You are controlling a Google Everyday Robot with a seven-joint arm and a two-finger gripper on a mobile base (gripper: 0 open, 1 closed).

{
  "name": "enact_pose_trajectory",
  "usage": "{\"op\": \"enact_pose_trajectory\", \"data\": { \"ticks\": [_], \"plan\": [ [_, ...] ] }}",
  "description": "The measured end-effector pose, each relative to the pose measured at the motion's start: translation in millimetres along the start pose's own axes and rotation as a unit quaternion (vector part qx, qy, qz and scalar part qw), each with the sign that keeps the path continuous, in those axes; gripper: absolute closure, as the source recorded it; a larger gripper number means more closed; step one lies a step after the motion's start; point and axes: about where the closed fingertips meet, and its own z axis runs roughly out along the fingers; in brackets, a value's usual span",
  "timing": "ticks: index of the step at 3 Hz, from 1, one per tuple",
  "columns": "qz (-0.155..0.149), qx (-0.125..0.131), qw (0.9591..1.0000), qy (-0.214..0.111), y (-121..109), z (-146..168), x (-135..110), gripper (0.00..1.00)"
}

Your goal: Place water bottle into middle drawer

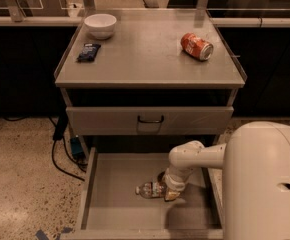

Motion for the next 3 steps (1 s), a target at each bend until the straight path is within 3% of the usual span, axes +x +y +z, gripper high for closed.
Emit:
{"op": "enact_pose_trajectory", "data": {
  "ticks": [2,3],
  "plan": [
    [0.0,0.0,1.0,0.0,0.1,0.1,0.0,0.05],
    [0.0,0.0,1.0,0.0,0.1,0.1,0.0,0.0]
  ]
}}
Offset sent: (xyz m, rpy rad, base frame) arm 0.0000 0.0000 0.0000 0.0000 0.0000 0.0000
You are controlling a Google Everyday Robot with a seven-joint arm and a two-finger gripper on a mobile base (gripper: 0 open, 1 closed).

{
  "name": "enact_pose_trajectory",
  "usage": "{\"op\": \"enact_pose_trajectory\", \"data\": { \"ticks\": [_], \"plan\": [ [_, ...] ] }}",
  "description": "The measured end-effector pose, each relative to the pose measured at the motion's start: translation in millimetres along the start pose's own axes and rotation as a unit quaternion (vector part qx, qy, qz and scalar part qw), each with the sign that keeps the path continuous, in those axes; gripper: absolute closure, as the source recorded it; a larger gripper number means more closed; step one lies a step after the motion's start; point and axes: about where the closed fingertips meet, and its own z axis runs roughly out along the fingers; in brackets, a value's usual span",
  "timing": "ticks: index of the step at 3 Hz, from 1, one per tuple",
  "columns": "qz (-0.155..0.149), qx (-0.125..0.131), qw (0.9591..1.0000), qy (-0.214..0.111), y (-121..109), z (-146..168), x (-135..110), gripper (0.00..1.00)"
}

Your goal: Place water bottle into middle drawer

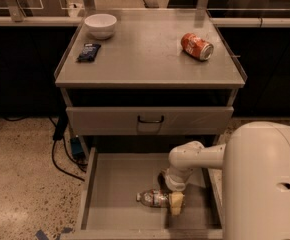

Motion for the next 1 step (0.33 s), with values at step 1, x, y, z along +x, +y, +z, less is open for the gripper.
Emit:
{"op": "enact_pose_trajectory", "data": {
  "ticks": [1],
  "plan": [
    [0.0,0.0,1.0,0.0,0.0,0.0,0.0,0.0]
  ]
}}
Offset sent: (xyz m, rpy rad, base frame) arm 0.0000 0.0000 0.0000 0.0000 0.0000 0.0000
